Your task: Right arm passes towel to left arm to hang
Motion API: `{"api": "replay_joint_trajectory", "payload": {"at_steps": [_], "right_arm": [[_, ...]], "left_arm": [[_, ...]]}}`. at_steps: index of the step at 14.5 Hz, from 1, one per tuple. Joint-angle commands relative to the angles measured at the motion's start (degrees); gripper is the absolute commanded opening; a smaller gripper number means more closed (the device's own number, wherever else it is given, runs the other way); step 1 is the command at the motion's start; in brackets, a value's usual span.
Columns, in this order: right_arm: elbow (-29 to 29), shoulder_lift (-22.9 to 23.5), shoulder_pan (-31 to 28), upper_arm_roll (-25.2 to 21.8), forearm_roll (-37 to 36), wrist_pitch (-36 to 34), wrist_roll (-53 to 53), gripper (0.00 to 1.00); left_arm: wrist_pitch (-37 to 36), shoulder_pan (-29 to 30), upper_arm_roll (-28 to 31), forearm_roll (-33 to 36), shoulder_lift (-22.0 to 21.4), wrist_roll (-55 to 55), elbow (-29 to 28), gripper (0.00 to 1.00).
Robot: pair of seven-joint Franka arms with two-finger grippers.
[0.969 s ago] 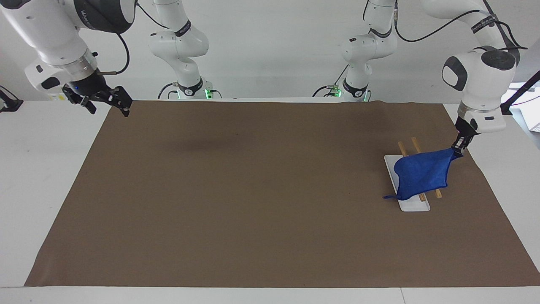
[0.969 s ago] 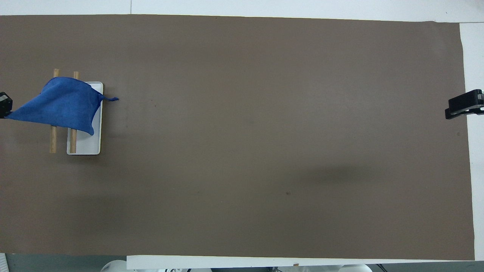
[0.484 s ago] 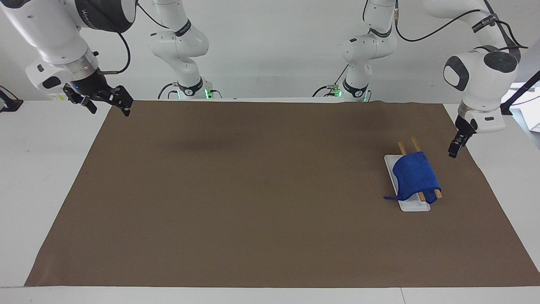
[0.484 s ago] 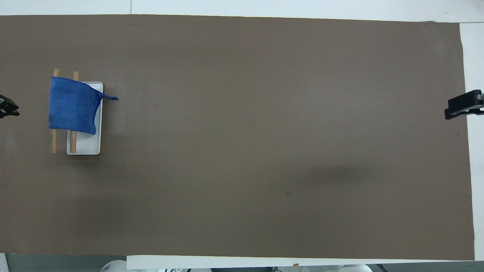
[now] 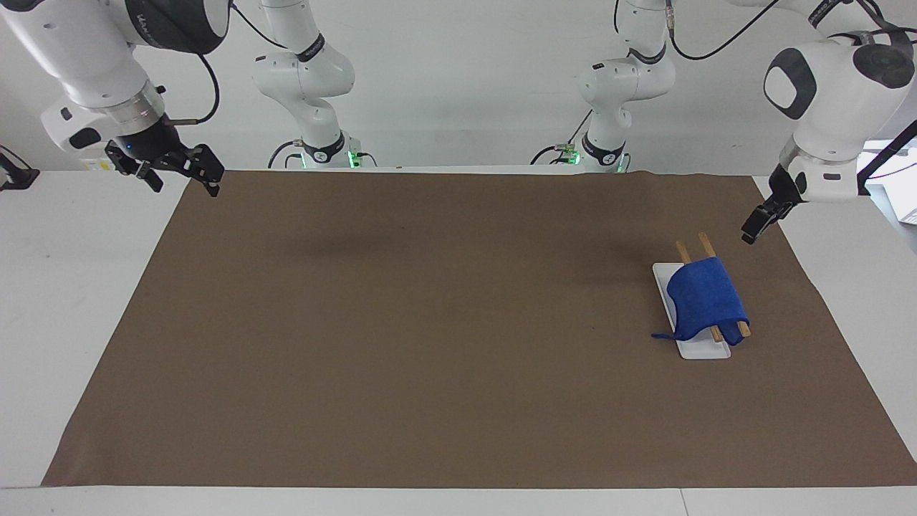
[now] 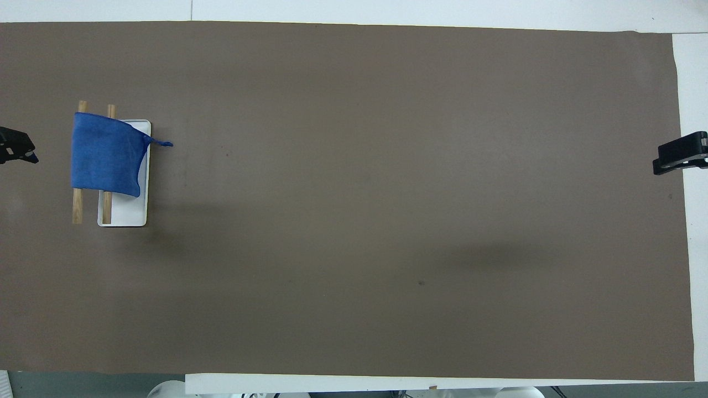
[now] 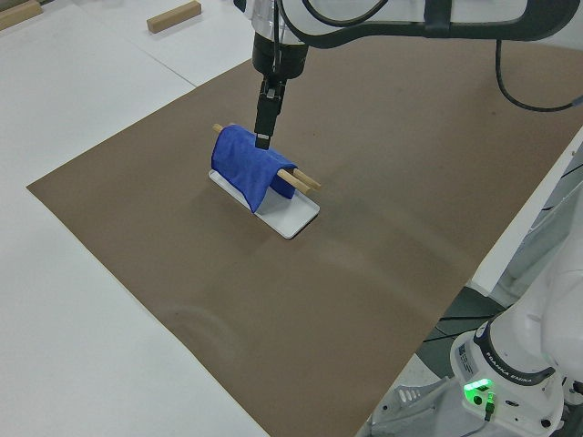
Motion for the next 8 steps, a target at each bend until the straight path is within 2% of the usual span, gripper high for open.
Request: {"api": "replay_joint_trajectory", "payload": {"at_steps": [1,2,5,8], "right_arm": [[-1.79,-1.53,-0.06,-0.04,0.75,0.41,-0.56,1.0],[-1.79,-1.44,-0.06,-0.04,0.75,0.41,-0.56,1.0],[-1.79,-1.53,-0.15,-0.04,0.75,0.41,-0.56,1.0],[-1.79,-1.53,-0.06,-0.04,0.75,0.41,-0.56,1.0]], "left_arm": [[-9.41,-2.26,0.58,-1.33,4.19,14.63,8.49,1.0],[-10.92,-2.44,0.58,-1.5,5.07,18.35,10.51,1.0],[-12.6,-3.23,0.49,-3.69,7.44,18.56,15.88,1.0],[-12.6,-4.2,0.49,-3.44,8.42,18.48,16.95,1.0]]}}
